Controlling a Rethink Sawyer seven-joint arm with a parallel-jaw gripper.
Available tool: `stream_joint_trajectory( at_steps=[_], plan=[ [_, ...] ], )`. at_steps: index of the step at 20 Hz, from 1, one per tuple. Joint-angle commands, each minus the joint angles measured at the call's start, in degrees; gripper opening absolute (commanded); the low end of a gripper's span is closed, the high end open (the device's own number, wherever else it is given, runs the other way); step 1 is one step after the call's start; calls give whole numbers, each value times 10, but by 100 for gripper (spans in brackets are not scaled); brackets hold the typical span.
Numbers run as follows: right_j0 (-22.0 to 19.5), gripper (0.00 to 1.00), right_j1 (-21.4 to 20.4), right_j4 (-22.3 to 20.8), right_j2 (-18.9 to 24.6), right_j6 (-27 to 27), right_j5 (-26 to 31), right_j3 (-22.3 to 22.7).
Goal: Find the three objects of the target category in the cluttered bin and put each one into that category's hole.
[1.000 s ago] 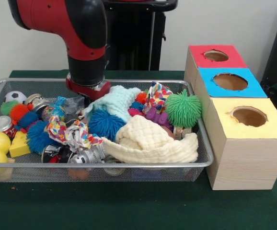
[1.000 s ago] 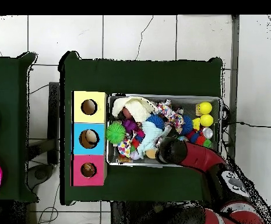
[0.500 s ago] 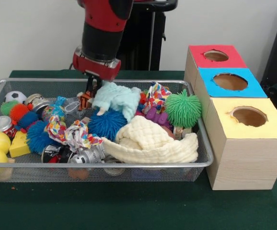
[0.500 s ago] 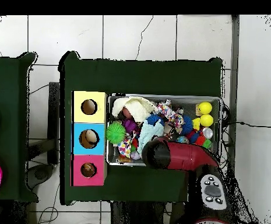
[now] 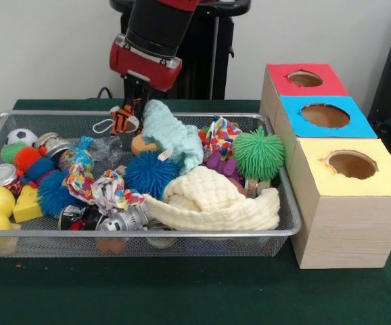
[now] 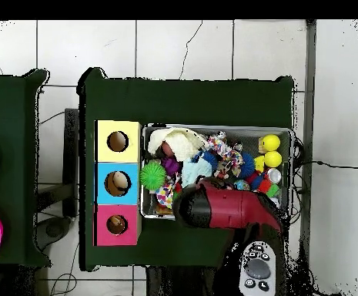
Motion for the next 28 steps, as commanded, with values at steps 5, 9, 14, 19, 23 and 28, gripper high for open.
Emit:
stream_joint_trajectory(
  at_steps=[5, 9, 14, 19, 23, 28],
  plan=[
    [-1, 0, -74, 38, 15, 32, 141, -17],
    [7, 0, -102, 48, 21, 31, 172, -25],
    [8, 0, -128, 81, 45, 41, 212, -13],
    [7, 0, -144, 128, 62, 57, 254, 8],
    [2, 0, -142, 182, 80, 70, 281, 37],
    [15, 0, -140, 218, 76, 89, 261, 71]
  ],
)
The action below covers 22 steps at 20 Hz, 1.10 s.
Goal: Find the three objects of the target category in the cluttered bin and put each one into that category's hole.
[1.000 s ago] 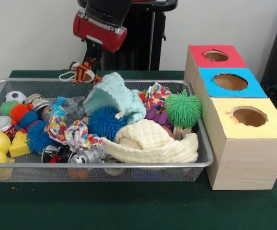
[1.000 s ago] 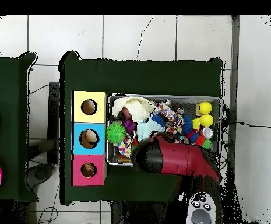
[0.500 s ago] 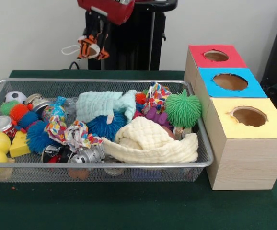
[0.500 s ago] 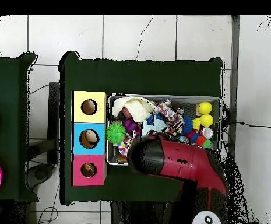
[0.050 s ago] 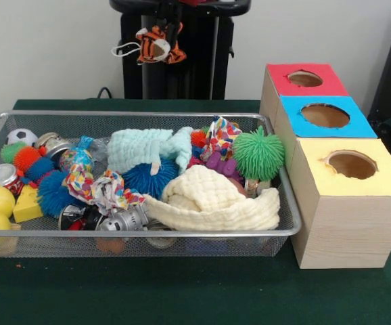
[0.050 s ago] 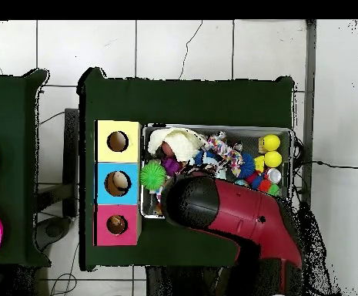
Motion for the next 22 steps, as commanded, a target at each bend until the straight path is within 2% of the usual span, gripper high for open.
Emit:
stream_joint_trajectory(
  at_steps=[1, 8, 17, 22],
  plan=[
    [12, 0, 4, 59, 56, 93, 55, 75],
    [46, 0, -4, 102, 37, 134, 31, 117],
    [117, 0, -12, 159, 3, 204, 10, 155],
    [140, 0, -6, 185, -9, 209, -8, 170]
  ],
)
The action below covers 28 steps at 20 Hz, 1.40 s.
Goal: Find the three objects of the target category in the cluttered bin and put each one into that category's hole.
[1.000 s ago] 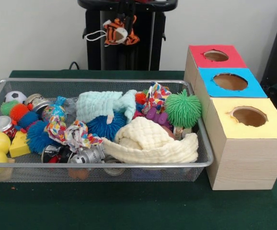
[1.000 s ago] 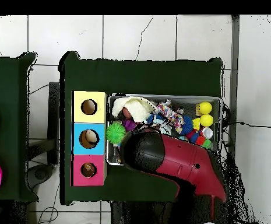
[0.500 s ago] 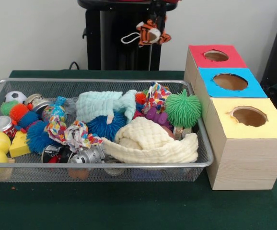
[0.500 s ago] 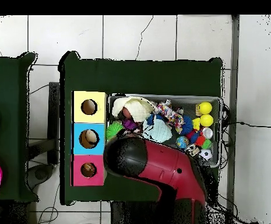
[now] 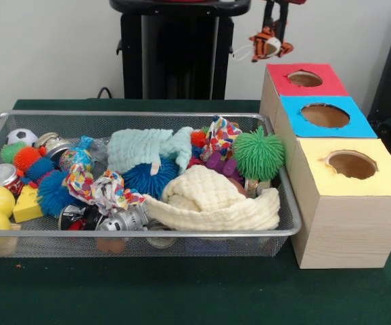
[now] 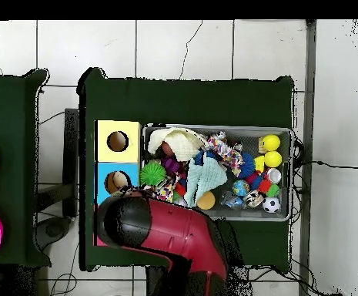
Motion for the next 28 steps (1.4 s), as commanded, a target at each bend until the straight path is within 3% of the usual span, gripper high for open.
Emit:
stream_joint_trajectory(
  at_steps=[1, 21, 28],
  plan=[
    [17, 0, 10, 61, -3, 197, -13, 78],
    [30, 0, 77, 161, 45, 192, -168, 163],
    [64, 0, 83, 189, 38, 207, -174, 173]
  ],
)
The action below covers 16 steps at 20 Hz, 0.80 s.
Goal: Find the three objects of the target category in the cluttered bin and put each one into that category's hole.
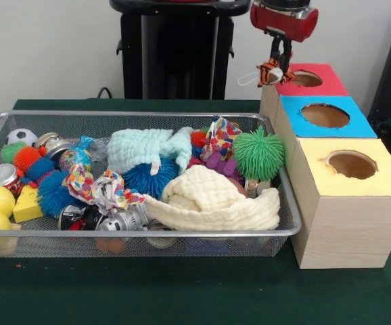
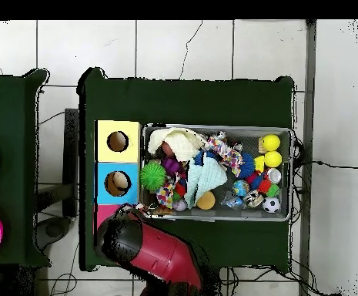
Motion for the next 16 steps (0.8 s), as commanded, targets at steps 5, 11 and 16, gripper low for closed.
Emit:
stream_joint_trajectory(
  at_steps=[5, 11, 16],
  plan=[
    [46, 0, 32, 70, 31, 193, -22, 43],
    [65, 0, 37, 76, 13, 202, -5, 33],
    [53, 0, 54, 95, 48, 197, -56, 55]
  ],
)
